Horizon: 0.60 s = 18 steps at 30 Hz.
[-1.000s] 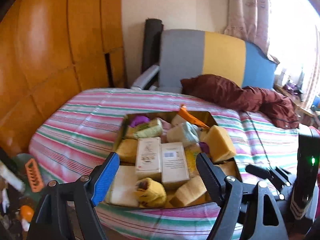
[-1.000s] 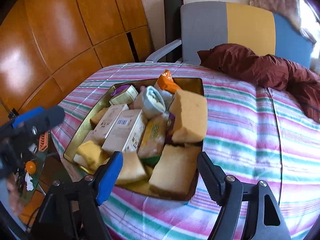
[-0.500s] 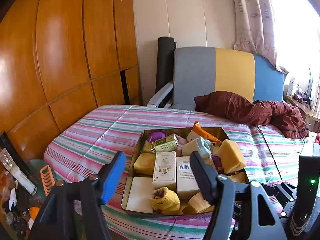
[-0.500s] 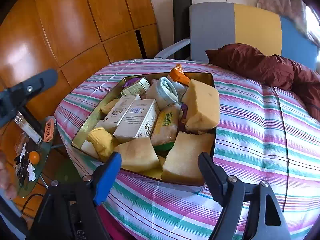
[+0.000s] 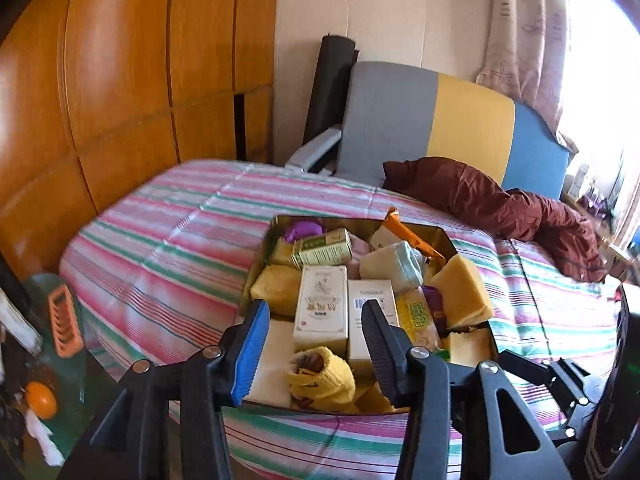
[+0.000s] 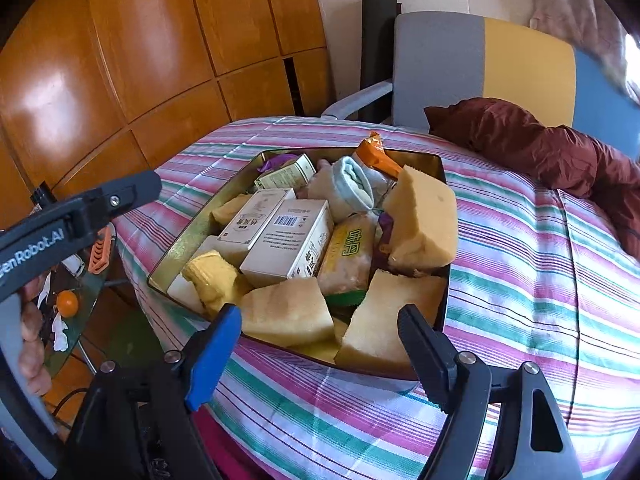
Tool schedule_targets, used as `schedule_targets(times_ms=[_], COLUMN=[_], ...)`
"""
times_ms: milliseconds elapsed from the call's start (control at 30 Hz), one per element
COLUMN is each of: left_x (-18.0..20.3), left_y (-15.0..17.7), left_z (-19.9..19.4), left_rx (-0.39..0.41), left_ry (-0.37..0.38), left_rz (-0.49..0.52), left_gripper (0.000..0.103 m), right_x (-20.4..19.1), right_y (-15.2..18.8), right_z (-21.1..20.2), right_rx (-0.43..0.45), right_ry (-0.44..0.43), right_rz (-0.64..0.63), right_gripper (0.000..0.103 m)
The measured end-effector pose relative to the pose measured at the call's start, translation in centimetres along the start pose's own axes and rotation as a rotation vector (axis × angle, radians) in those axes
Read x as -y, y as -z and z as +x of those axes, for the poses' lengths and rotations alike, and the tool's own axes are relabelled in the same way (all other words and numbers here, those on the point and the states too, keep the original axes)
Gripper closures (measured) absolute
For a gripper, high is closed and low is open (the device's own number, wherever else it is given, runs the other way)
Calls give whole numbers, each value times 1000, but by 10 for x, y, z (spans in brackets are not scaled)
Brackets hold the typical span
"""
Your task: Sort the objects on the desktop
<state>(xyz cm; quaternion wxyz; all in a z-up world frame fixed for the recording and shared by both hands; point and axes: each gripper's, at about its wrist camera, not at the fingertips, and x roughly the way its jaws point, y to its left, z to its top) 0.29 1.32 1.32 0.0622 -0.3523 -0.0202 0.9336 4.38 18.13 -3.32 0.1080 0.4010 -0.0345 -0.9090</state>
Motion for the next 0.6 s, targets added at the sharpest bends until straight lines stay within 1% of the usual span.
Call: schedule_targets(times_ms=[100, 167, 200, 233, 300, 367, 400, 433, 567, 600], left_x=[-3, -6, -7, -7, -5, -4, -3, -3, -1, -1], left_y=[1, 1, 1, 1, 3, 3, 4, 4, 3, 2], left_z=[4, 8, 12, 16, 18, 20, 20, 19, 19, 20], left_rx=[-5, -14, -31, -45, -32, -42, -33, -27, -21, -28], left_ry=[-17, -25, -19, -25, -44, -24, -24, -25, -42, -37], left_rz=[-11, -24, -32, -21, 2, 9, 18, 19, 28, 27], left_gripper=[55, 58, 60, 62, 62, 64, 66, 66, 66, 66], right_x=[-1, -3, -3, -4, -4, -4, -3, -3, 7, 12], right_y=[-2, -3, -4, -5, -5, -4, -3, -3, -7, -8], right_z=[1, 1, 2, 3, 4, 6, 7, 6, -2, -6], right_rx=[-1, 0, -1, -2, -3, -7, -9, -7, 34, 51], right_ry=[2, 6, 4, 5, 8, 10, 11, 11, 43, 59], right_rz=[-8, -16, -21, -24, -28, -29, -26, -24, -2, 13], right_gripper=[22, 22, 22, 22, 22, 22, 22, 22, 22, 22])
